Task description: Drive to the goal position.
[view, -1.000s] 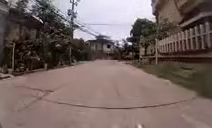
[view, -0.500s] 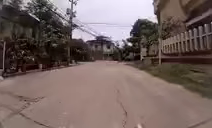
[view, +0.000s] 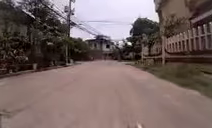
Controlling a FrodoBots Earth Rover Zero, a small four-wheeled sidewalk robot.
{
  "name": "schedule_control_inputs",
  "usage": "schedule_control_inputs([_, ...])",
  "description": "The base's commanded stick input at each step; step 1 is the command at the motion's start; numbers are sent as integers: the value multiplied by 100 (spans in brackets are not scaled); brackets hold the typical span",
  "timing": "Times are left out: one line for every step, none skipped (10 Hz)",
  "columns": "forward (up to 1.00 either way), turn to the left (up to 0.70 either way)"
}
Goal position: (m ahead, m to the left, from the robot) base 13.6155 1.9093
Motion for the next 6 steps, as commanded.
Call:
schedule_control_inputs([100, 3])
schedule_control_inputs([100, 3])
schedule_control_inputs([100, 3])
schedule_control_inputs([100, 3])
schedule_control_inputs([100, 3])
schedule_control_inputs([100, 3])
